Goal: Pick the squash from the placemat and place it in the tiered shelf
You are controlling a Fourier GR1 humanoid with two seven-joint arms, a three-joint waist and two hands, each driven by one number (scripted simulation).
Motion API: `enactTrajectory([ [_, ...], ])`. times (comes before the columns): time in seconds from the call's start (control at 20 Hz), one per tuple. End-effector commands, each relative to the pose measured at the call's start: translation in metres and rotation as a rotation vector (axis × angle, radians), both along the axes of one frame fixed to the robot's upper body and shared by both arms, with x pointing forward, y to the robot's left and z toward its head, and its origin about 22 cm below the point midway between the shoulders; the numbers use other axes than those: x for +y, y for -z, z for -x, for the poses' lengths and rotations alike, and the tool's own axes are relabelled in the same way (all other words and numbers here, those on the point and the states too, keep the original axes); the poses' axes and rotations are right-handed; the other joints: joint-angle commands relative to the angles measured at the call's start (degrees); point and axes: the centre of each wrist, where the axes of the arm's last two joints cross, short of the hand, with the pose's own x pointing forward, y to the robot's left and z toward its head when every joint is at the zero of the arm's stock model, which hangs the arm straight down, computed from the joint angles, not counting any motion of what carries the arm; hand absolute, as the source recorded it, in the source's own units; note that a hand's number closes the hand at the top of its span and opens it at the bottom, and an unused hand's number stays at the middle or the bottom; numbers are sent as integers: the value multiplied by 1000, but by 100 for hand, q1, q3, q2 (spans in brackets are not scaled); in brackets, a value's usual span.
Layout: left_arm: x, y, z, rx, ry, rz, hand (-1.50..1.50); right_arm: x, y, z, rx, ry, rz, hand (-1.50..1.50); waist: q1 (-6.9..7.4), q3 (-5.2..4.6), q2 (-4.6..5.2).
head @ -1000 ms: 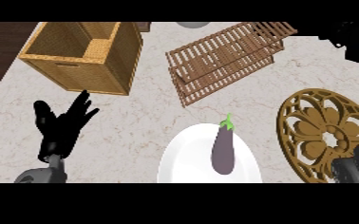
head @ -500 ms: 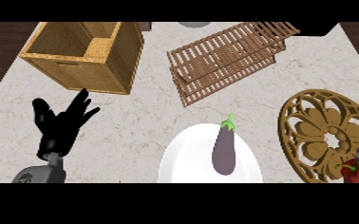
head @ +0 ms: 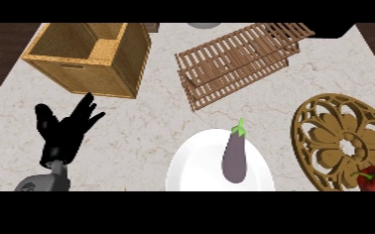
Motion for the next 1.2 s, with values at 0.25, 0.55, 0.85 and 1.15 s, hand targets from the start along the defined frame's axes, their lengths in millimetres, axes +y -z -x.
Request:
enactTrajectory([
  [0.25,5,10,9,74,5,9,0,30,33,-31,-53,-4,-19,150,11,-23,15],
  [0.55,-7,16,4,46,-4,6,0,15,15,-45,-49,-43,-26,150,1,-25,23],
  [0.85,3,17,18,57,-12,18,0,11,32,-47,-60,-48,78,150,-27,-24,3],
  [1.15,6,11,6,61,-37,-14,0,-9,21,-51,9,35,-224,-150,-78,-21,-8],
])
